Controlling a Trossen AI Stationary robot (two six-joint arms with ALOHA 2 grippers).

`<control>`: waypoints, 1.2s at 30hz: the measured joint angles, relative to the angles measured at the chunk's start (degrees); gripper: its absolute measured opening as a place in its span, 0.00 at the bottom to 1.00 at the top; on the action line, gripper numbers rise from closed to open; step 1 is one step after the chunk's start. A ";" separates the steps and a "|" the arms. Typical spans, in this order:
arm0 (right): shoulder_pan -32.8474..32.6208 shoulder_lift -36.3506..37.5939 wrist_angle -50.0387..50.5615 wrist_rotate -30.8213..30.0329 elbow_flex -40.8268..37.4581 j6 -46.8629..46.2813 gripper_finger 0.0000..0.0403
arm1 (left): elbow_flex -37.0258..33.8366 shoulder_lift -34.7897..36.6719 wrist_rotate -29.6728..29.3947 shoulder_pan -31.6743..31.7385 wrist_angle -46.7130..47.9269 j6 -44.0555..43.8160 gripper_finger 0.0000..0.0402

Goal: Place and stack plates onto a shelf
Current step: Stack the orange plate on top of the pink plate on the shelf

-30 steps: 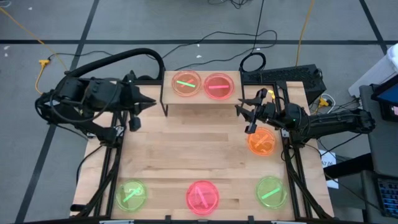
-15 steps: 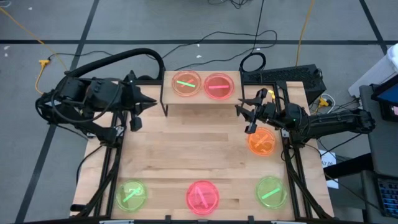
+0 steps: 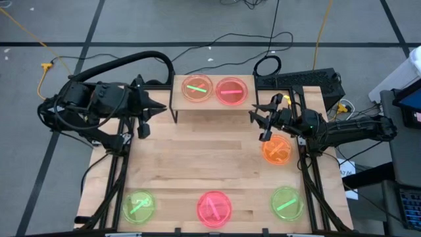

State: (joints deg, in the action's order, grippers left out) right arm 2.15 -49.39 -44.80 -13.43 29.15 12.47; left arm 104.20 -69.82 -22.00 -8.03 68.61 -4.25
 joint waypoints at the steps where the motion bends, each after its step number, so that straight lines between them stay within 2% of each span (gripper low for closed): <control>1: 0.00 0.00 0.02 0.00 0.00 0.00 0.31 | 0.00 0.00 0.00 0.00 0.01 0.00 0.12; 8: 0.00 0.00 0.04 0.00 0.00 0.11 0.31 | 0.00 0.00 0.08 0.00 -0.25 -0.04 0.12; 19: 0.00 -0.02 0.48 0.00 0.00 0.17 0.31 | 0.00 0.00 0.15 0.00 -5.83 -0.13 0.12; 30: 0.00 -0.02 0.50 0.00 0.00 -0.61 0.31 | 0.00 0.00 0.15 0.00 -5.91 -0.09 0.12; 36: -0.01 -0.02 0.45 0.00 0.00 -0.05 0.31 | 0.00 0.04 -0.77 0.03 -7.93 10.09 0.12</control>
State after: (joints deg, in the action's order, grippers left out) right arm 2.15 -49.41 -44.34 -13.43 29.15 12.42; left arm 104.20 -69.78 -22.77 -8.00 60.69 5.84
